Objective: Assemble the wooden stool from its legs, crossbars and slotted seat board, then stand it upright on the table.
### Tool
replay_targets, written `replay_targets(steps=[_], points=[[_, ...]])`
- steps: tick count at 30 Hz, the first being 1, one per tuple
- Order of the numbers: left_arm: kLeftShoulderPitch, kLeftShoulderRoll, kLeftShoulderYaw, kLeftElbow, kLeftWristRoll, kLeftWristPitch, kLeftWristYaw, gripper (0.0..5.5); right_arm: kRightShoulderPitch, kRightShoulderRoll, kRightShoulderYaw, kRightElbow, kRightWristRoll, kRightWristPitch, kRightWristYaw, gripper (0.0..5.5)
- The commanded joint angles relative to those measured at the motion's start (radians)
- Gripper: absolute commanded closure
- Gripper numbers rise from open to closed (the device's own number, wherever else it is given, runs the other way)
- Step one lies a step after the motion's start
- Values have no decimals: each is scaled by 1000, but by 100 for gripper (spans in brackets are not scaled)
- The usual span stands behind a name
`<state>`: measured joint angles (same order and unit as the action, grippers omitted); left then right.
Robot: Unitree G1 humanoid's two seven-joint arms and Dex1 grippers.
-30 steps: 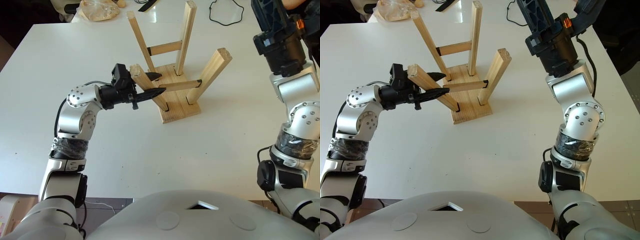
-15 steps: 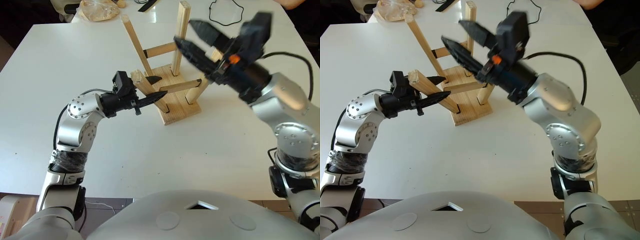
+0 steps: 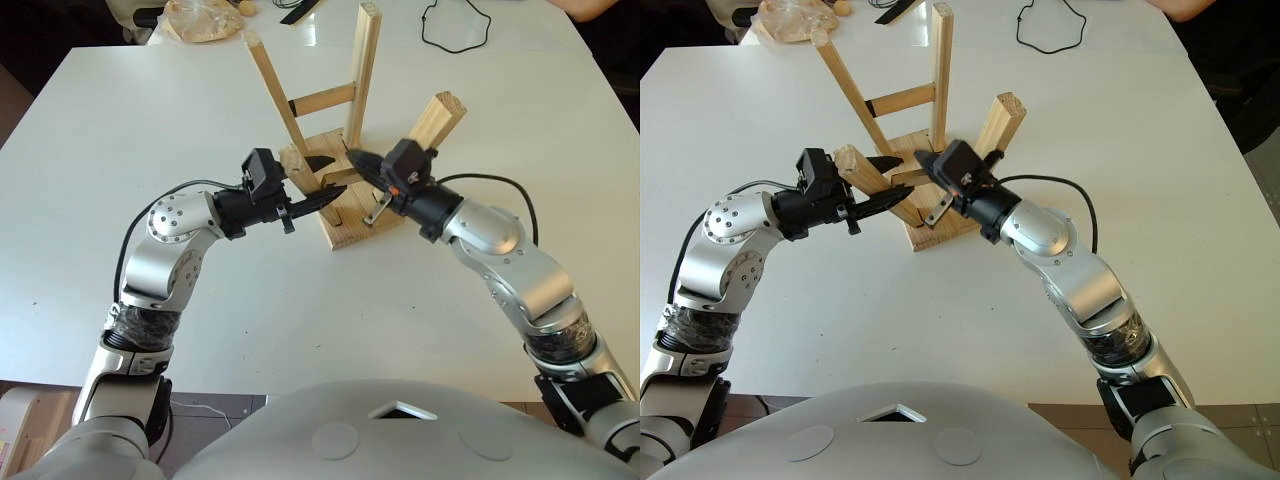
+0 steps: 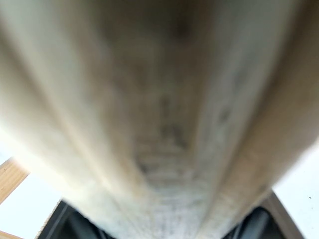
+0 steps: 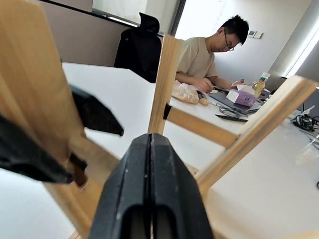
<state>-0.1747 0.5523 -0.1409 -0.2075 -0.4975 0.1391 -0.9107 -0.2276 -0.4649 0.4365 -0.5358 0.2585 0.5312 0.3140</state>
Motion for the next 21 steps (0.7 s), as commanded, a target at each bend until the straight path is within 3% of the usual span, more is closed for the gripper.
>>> replay_targets(steps=[1,10,12,15,18,20,21], points=[[68,41,-44,59,81,100,14,346,19,-18,15,25,-20,65,54,550],[63,51,-57,50,77,126,16,346,7,18,-14,19,-59,26,78,550],[51,55,-80,58,90,155,20,346,-20,114,-137,-38,68,-18,62,550],[32,71,-108,82,121,197,33,346,-176,223,-440,-62,427,64,-31,550],[9,90,-120,105,127,198,11,346,-349,150,-718,33,740,55,-107,550],[-8,109,-123,122,122,193,-20,346,-374,57,-808,149,676,61,-131,550],[-18,118,-126,137,126,187,-32,346,-349,-4,-790,204,564,53,-126,550]])
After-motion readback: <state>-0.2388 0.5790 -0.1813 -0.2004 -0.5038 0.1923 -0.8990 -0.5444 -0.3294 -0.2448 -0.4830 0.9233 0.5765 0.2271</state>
